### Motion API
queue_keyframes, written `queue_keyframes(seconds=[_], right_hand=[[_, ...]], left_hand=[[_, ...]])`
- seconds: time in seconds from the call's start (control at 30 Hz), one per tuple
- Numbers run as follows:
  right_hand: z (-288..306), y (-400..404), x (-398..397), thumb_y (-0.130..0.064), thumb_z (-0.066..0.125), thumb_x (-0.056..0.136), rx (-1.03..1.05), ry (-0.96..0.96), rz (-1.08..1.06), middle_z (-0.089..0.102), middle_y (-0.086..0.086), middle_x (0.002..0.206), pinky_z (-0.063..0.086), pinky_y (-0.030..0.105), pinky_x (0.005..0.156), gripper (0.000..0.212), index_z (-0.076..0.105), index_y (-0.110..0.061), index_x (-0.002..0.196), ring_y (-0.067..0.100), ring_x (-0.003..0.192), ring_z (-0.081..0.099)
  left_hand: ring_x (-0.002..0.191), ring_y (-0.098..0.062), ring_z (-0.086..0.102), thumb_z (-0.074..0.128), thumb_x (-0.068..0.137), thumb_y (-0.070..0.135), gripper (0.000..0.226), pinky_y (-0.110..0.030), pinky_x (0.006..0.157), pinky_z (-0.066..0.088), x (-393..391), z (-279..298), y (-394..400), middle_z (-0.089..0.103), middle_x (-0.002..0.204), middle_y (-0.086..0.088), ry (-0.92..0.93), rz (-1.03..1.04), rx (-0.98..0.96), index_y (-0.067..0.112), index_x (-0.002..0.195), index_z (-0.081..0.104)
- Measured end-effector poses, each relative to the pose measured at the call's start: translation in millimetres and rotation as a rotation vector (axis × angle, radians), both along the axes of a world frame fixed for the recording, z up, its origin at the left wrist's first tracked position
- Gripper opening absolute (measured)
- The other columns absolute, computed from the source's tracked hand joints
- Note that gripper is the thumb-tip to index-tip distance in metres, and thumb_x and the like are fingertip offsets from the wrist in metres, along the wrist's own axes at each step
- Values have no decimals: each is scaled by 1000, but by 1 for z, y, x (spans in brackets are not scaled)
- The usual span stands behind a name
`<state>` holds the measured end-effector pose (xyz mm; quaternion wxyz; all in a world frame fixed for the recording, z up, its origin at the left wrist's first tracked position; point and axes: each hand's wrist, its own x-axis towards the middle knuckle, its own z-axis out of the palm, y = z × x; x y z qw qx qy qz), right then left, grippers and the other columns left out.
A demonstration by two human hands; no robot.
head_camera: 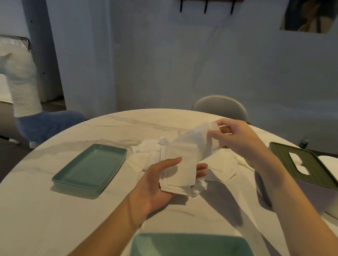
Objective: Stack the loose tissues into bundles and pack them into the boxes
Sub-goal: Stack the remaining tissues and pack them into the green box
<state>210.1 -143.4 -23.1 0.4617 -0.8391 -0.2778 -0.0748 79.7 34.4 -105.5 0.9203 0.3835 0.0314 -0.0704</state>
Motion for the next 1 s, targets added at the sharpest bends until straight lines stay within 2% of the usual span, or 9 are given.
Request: queue_keyframes(seconds=[0.17,0.27,0.33,0.47,0.53,0.6,0.73,0.93,1.0], right_hand=[[19,-2,-11,-36,67,96,160,-18,122,70,-21,94,60,26,82,16,71,-31,111,4,93,67],[30,-4,-22,-31,69,92,248,112,306,74,-14,100,61,27,84,25,72,-25,116,10,97,71],[33,-5,-28,-28,69,88,277,247,459,76,-3,108,60,27,82,34,71,-18,121,14,99,71],[13,10,-26,-33,69,91,-1,185,418,75,-7,104,60,27,84,26,74,-22,113,15,101,70],[1,16,-20,-39,72,89,-93,200,329,74,-11,105,60,29,89,27,73,-27,114,16,103,69],[-5,17,-17,-41,75,87,-145,222,289,73,-12,107,60,29,91,31,72,-29,115,17,103,68],[-5,17,-16,-43,79,83,-145,268,305,74,-11,105,59,24,88,33,73,-29,112,15,100,69],[-13,20,-13,-50,74,85,-241,112,171,71,-21,94,51,15,72,17,77,-37,96,12,91,66],[-12,17,-12,-49,71,89,-200,138,154,69,-28,89,51,12,66,7,75,-43,89,12,90,65]], left_hand=[[116,-44,62,66,92,23,43,-54,116,40,7,-4,-3,65,126,-29,7,-6,-79,-7,122,70],[100,-44,66,67,91,20,32,-54,106,47,11,-3,-4,67,108,-27,18,52,-99,-5,109,76],[101,-43,65,66,90,23,36,-52,96,51,10,0,-4,65,110,-25,32,49,-66,-1,116,72],[80,-37,67,53,95,33,40,-43,71,59,8,4,-11,69,93,-22,-2,-45,-36,-1,102,74],[73,-31,70,59,94,34,35,-42,68,63,10,8,-13,70,85,-18,-46,-74,-48,3,110,60],[79,-29,73,59,97,44,43,-43,71,64,15,7,-9,72,91,-19,-75,-164,-81,9,119,48],[88,-31,73,47,89,71,71,-44,70,64,20,-1,0,72,106,-18,-13,-178,47,15,133,54],[100,-29,71,55,88,74,78,-39,83,62,22,-2,-1,69,118,-17,-21,-224,200,15,138,51],[102,-27,70,60,94,59,69,-36,83,61,21,-6,0,69,121,-16,-40,-234,248,10,142,50]])
